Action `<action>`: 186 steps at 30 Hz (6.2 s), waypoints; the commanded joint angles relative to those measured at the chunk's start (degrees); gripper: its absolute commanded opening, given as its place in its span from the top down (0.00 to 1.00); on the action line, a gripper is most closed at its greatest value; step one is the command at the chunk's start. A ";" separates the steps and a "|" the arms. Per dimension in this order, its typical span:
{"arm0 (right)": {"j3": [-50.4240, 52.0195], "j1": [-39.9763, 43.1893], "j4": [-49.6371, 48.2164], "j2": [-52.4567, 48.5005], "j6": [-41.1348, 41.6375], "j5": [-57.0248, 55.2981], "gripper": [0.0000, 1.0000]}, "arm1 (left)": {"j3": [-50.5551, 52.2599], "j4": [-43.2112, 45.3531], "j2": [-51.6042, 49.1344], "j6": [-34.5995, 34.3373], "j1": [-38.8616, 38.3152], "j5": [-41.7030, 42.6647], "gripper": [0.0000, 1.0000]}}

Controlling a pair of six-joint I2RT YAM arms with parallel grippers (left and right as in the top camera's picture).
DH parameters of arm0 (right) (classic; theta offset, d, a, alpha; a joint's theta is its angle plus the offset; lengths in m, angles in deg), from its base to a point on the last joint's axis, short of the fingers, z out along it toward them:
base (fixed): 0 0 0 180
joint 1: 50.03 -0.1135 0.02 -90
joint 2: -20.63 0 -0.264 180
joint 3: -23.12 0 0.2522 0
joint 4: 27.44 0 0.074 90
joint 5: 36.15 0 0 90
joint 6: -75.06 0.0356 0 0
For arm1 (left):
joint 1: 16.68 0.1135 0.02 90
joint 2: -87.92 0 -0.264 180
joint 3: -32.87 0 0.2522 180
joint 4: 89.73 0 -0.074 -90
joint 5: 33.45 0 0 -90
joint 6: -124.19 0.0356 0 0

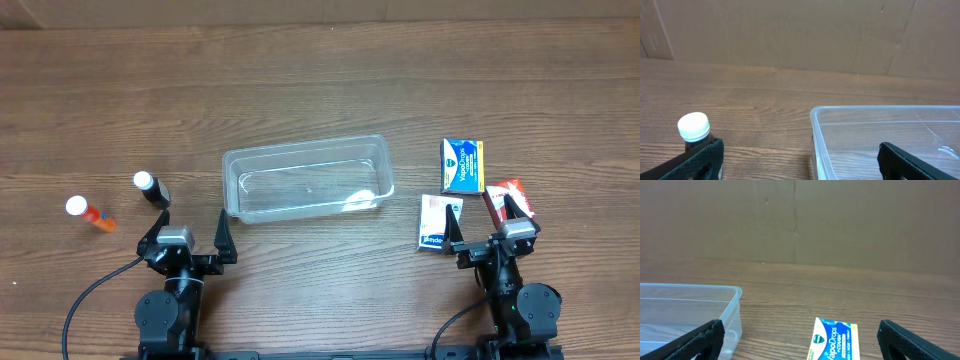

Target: Pack container

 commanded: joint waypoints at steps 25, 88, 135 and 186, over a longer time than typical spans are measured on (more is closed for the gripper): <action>0.61 -0.17 -0.35 0.50 0.00 0.11 0.00 | 0.20 -0.04 0.55 -0.20 -0.37 -0.02 0.00; -58.49 6.34 52.50 -64.02 17.03 -2.67 0.00 | -82.60 -61.00 -90.90 -8.76 15.02 -3.43 0.00; -58.49 6.34 52.63 -64.02 17.03 -2.67 0.00 | -83.43 -61.48 -104.15 -11.65 14.56 -7.06 0.96; -58.49 6.34 52.65 -64.02 17.03 -1.79 0.00 | -89.18 -59.52 -110.64 -14.38 -12.74 -8.92 0.71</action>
